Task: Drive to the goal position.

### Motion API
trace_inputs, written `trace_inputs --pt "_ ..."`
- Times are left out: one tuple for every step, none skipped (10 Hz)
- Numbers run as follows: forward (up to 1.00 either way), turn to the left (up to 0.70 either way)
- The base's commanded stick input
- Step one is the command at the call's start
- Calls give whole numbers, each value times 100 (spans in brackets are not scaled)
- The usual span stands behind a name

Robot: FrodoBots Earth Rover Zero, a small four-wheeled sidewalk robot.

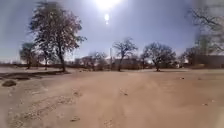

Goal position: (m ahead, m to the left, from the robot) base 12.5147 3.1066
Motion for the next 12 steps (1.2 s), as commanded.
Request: trace_inputs --pt "100 0" --pt "100 0" --pt "100 7" --pt "100 21" --pt "100 27" --pt "100 27" --pt "100 24" --pt "100 20" --pt "100 16" --pt "100 12" --pt "100 8" --pt "100 4"
